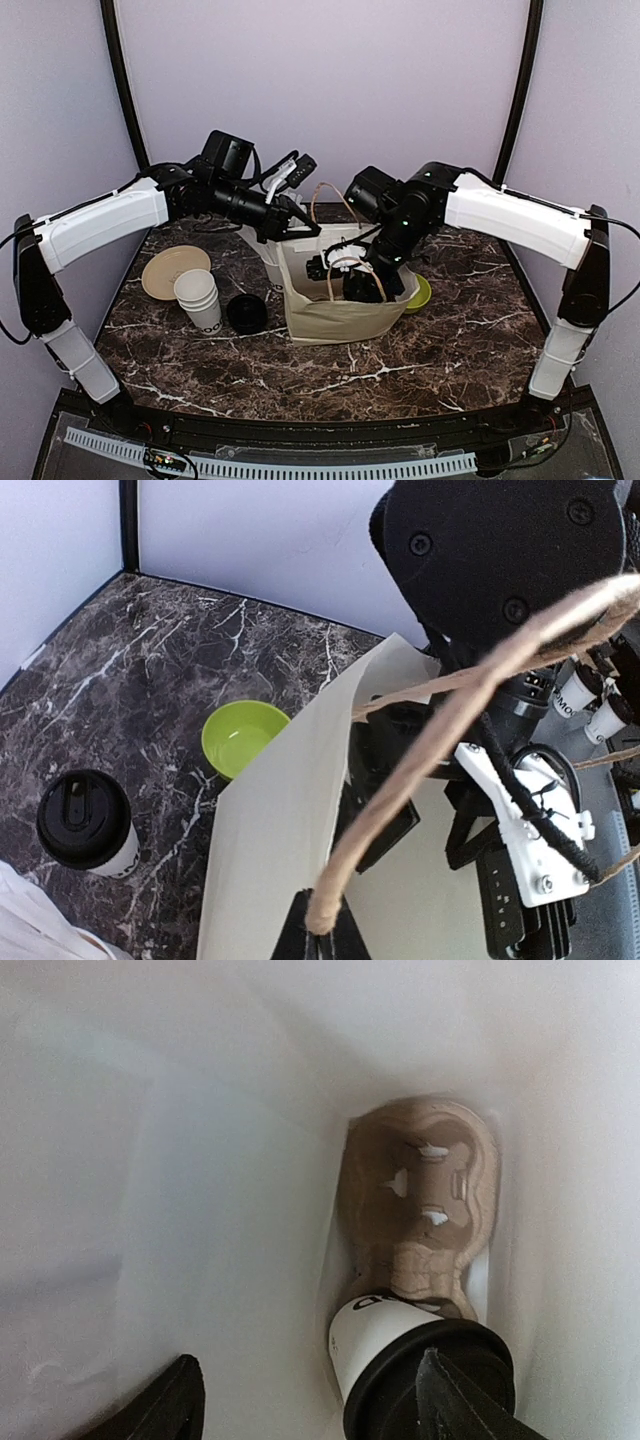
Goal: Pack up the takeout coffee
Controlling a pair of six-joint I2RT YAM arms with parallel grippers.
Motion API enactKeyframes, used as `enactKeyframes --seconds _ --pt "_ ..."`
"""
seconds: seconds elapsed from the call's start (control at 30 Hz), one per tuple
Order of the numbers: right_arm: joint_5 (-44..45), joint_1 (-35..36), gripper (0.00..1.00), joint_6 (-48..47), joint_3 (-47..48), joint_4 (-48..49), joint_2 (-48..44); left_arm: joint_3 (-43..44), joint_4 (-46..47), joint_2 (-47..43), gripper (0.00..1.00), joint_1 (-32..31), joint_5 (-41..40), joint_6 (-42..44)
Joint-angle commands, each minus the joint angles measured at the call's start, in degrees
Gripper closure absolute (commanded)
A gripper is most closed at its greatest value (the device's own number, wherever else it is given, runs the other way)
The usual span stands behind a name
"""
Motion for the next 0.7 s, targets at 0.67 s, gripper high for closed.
enactKeyframes --seconds 0.67 --pt "6.72 -0.39 0.01 -4.56 19.42 -8.43 -9.45 -2.48 6.1 -5.98 1.0 -5.12 -11.21 -0.32"
